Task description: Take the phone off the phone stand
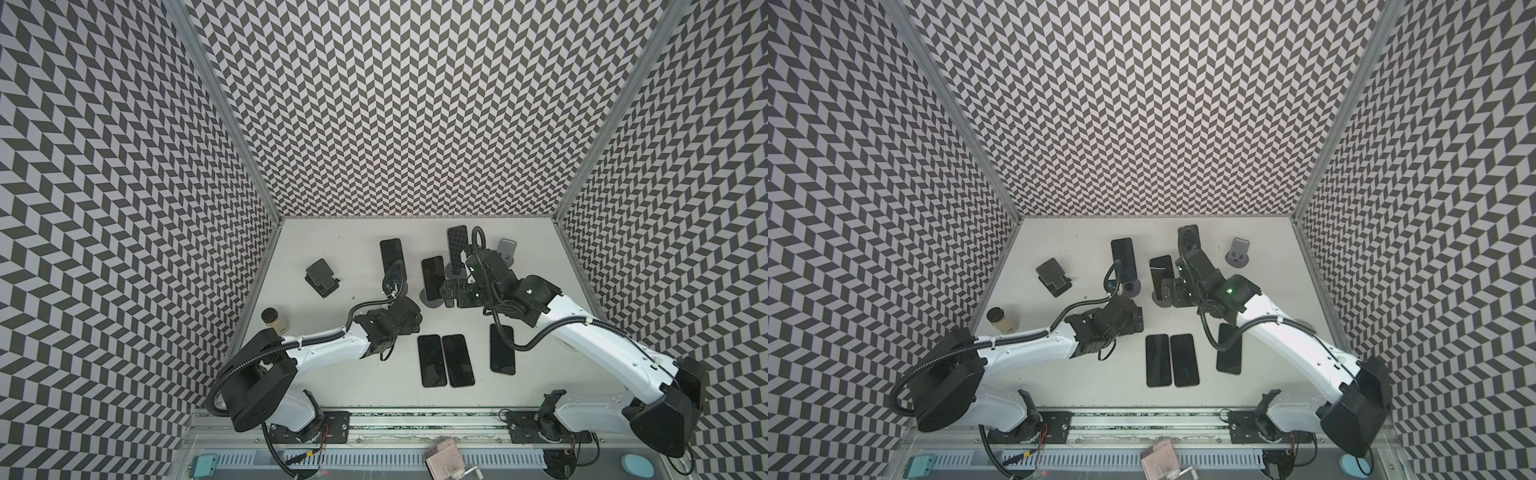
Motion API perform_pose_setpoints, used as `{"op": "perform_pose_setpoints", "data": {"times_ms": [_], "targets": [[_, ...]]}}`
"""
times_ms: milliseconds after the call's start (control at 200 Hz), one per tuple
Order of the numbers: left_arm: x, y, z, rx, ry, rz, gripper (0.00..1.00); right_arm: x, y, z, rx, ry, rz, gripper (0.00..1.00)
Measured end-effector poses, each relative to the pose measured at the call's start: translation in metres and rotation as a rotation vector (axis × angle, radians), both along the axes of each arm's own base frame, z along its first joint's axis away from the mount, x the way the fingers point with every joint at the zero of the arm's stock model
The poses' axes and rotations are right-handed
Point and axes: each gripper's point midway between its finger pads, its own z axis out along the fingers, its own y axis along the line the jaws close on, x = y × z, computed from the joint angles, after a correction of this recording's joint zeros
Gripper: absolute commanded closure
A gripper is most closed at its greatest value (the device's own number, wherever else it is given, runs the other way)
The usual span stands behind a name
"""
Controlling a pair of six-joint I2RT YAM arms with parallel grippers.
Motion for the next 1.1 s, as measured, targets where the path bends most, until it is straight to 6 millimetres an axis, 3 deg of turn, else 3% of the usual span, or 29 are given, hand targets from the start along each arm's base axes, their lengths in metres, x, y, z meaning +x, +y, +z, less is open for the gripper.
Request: {"op": "perform_pose_setpoints", "data": {"times_ms": [160, 706, 1096], "targets": [[0.012, -0.002, 0.002, 0.016, -0.015, 0.015, 0.01, -0.001, 0.0, -0.003, 0.0, 0.004, 0.002, 0.02], [0.023, 0.012, 0.005, 0.038, -0.032, 0.023, 0.28, 0.003, 0.001, 0.005, 0.025, -0.023, -0.003, 0.02], [0.02, 0.043, 0.007, 0.011, -0.03, 0.063, 0.35, 0.004, 0.005, 0.006, 0.04, -0.028, 0.006, 0.02]]}}
